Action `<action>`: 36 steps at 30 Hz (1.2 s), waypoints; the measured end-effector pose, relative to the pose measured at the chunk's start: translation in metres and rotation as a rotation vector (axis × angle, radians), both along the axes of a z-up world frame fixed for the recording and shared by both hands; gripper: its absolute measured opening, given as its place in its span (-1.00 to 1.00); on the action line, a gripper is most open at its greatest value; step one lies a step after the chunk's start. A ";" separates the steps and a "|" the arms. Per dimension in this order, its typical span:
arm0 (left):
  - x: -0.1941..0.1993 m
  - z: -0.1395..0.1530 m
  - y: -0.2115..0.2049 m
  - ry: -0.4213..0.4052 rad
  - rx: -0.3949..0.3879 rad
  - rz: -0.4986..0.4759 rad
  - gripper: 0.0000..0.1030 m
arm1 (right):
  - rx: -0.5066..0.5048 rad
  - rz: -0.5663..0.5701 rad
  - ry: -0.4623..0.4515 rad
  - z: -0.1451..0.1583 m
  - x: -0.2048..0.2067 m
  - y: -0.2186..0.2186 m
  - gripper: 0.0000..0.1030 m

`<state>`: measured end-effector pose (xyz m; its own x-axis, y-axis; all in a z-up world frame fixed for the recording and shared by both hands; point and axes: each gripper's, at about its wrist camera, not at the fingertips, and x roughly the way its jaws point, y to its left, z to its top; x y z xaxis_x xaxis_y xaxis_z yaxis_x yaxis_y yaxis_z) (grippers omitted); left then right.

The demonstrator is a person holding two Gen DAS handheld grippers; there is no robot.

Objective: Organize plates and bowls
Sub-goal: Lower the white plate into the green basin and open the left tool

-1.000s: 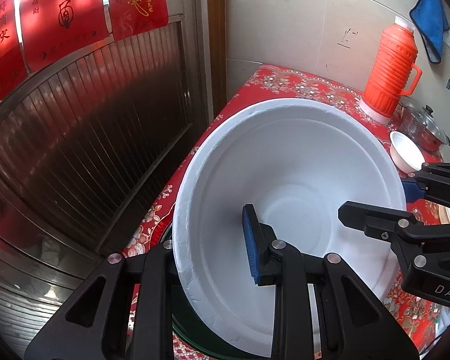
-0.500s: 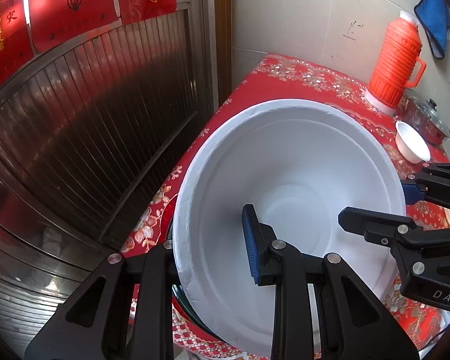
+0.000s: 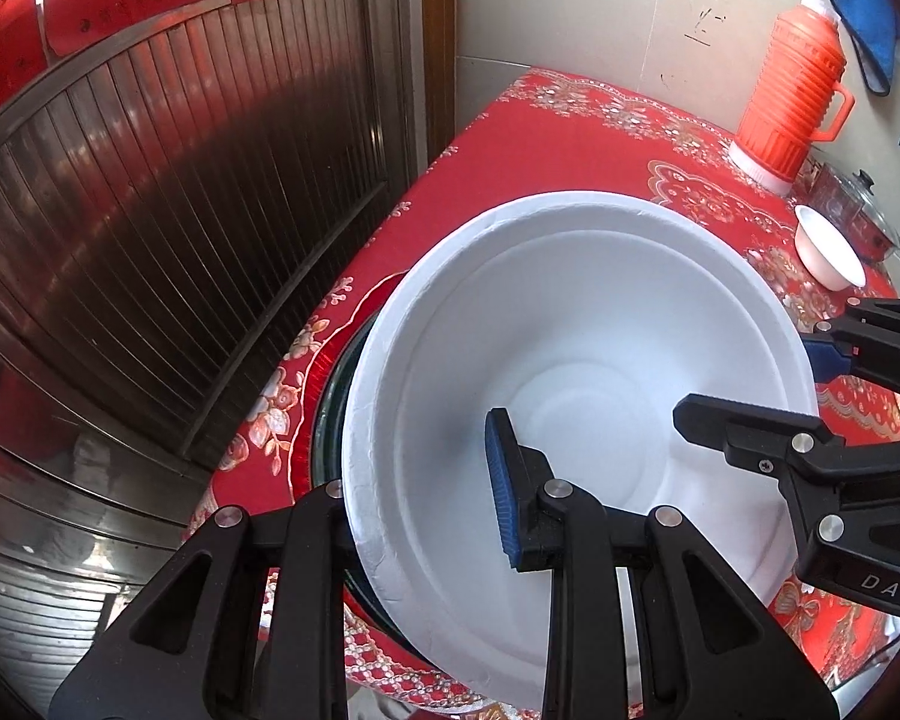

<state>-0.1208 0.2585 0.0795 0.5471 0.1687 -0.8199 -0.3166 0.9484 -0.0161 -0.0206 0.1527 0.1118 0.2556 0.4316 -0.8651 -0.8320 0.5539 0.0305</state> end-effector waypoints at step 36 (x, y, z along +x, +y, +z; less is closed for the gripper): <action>-0.005 0.032 -0.016 -0.191 0.144 0.065 0.08 | 0.109 -0.096 -0.131 0.027 -0.012 -0.029 0.30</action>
<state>-0.1260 0.2422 0.1111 0.6740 0.3160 -0.6678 -0.3812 0.9230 0.0520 -0.0325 0.1235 0.1388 0.4070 0.4893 -0.7713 -0.7766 0.6299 -0.0101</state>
